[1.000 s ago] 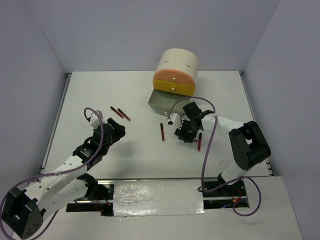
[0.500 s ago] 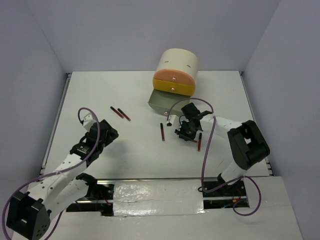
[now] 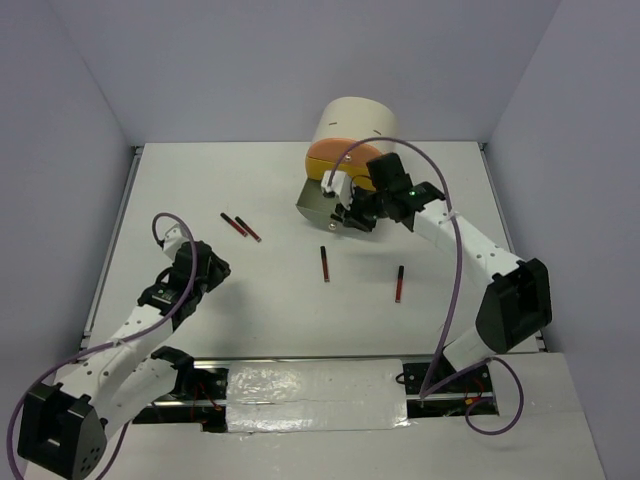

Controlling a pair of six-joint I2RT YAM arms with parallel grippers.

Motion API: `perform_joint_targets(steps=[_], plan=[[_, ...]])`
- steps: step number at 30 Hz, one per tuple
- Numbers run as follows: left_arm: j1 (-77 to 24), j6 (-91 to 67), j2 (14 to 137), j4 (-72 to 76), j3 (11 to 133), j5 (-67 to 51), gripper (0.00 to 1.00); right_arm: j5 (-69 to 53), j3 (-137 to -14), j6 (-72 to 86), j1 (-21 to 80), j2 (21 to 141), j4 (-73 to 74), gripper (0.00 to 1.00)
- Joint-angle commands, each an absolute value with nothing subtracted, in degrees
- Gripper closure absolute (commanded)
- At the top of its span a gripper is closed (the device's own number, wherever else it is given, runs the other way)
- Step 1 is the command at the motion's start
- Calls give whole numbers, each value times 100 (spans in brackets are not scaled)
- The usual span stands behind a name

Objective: Organize the makeup

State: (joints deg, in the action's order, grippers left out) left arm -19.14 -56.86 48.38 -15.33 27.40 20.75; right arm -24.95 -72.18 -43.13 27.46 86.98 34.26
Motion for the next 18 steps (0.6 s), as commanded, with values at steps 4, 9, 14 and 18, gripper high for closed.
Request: perform_joint_targets(steps=[4,9,14,18], plan=[[-1784,-5511,5010,-1336,3023,1951,50,-2068,-8445,-4193,2742,9288,3191,89],[-1697,-5458,5150,-1327,3172,1881,43,-1679,-8920,-4183,2698,10009,2857,86],[-1582,-5405,5387,-1318,3340,1828,41,-1503,-9061,-4271,2646,10406,2768,77],[-1477,-5414,5695,-1327,3585,1732,40,-1512,-9035,-4280,2575,10617,2768,65]])
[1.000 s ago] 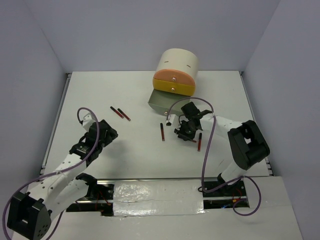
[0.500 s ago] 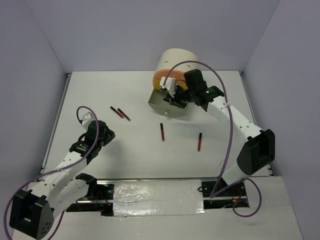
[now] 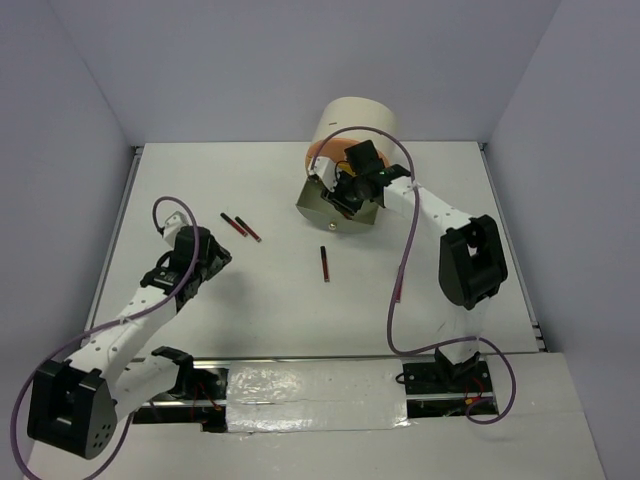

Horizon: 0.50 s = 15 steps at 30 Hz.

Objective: Organize the makeup

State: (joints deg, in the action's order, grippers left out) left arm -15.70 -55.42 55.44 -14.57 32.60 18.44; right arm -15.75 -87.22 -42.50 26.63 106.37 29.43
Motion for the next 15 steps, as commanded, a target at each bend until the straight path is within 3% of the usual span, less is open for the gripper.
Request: perform_joint_targets(steps=[1,6,15], plan=[[-1459,-5414,5835,-1327,3629,1705,40,-1520,-9009,-4263,2540,10617,2760,57],[-1196,-5467,6503,-1388,4095,1521,38,-1705,-8754,-4201,2514,10310,2725,44],[-826,-5528,8864,-2072,5755,1204,39,-2925,-8333,-3779,2136,9186,2944,40]])
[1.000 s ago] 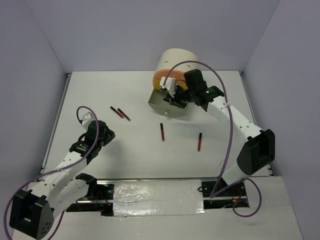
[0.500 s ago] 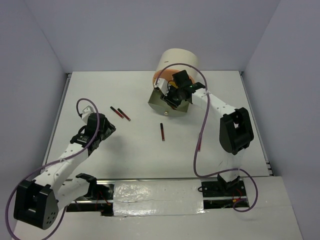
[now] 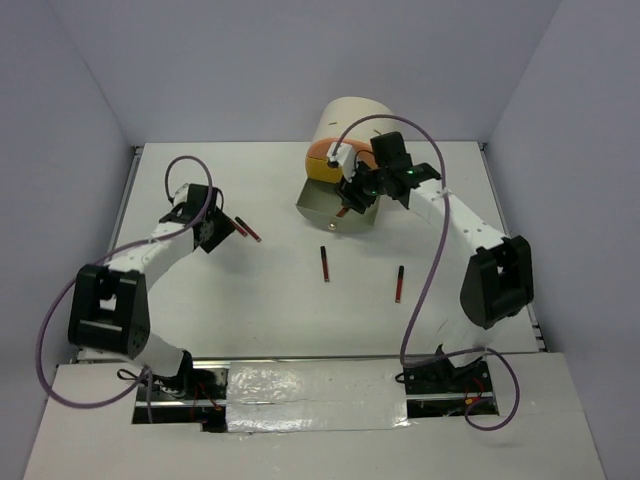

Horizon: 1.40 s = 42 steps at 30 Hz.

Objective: Organize the makeup

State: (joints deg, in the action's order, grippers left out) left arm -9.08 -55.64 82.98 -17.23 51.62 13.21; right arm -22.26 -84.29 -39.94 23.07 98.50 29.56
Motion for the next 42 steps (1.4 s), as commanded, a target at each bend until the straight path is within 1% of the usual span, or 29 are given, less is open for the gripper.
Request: perform_joint_targets(steps=[1,2,3,5,11,18,29,34,36,40,42], plan=[[-783,-5511,9068,-2179,5957,1222,39,-2996,-8175,-3744,2101,9080,2944,40],[-765,-5511,9262,-2275,6359,1222,40,-3041,-8087,-3727,2092,8888,2936,40],[-747,-5502,9603,-2363,6546,1222,41,-3093,-7982,-3718,2066,8799,2875,39],[-703,-5528,9869,-2504,6976,1239,41,-3146,-7674,-3674,2039,8518,2804,39],[-519,-5783,10871,-3101,7935,1450,42,-3305,-7067,-3525,1802,8034,2593,39],[-422,-5792,11654,-3313,8586,1441,43,-3480,-6785,-3445,1336,7866,2470,39],[-378,-5660,12102,-3682,9000,1564,45,-3586,-6566,-3349,1125,7699,2320,39],[-360,-5520,12164,-3858,8904,1731,51,-3656,-6565,-3278,1125,7620,2294,39],[-343,-5449,12190,-3902,8895,1819,56,-3700,-6557,-3270,1125,7603,2311,39],[-308,-5379,12235,-4008,8851,1916,63,-3744,-6478,-3261,1116,7524,2312,39],[-299,-5344,12199,-3973,8737,1933,68,-3753,-6399,-3278,1125,7462,2303,39]])
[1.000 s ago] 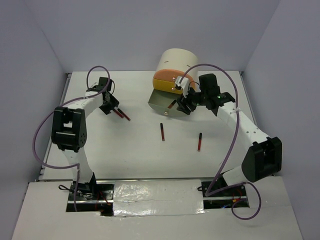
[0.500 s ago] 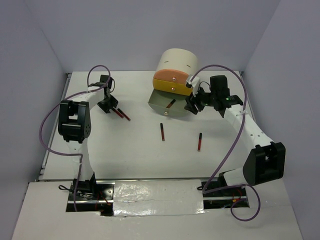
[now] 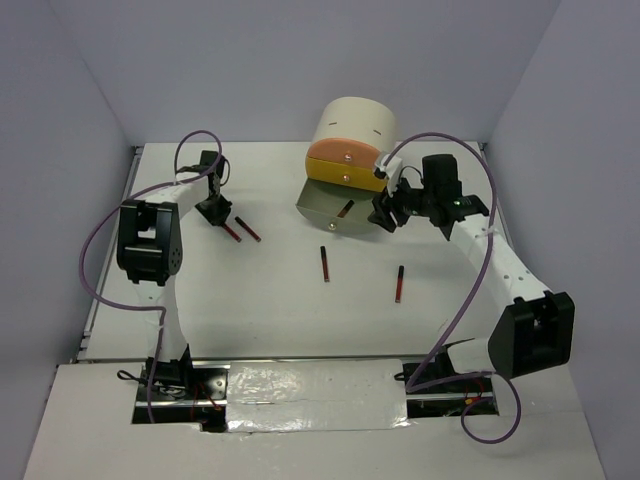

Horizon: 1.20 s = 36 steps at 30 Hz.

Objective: Organize the makeup

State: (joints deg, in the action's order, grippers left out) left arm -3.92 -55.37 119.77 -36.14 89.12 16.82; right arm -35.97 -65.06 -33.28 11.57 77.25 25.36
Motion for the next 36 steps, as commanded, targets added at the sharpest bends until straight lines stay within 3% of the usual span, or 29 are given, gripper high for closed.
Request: perform_joint_targets(steps=[1,6,10,14,22,30,36], plan=[[-290,-5326,12147,-3929,8684,1925,69,-3753,-6346,-3278,1116,7436,2311,39],[-264,-5177,11709,-3718,8306,1846,90,-3771,-6275,-3322,1116,7321,2382,39],[-272,-4949,10909,-3402,7736,1697,100,-4024,-6310,-3462,1116,7277,2583,39],[-404,-4764,9829,-2928,7287,1188,100,-4603,-6319,-3849,1125,7251,3040,41],[-1545,-5071,8948,-1522,6776,54,100,-4790,-6109,-3710,1125,7137,3243,51],[-2618,-6387,9658,-459,7619,518,100,-4518,-5801,-3323,1116,6882,3006,51],[-2786,-7391,10563,483,8251,738,100,-4316,-5678,-3138,1055,6715,2883,51]])
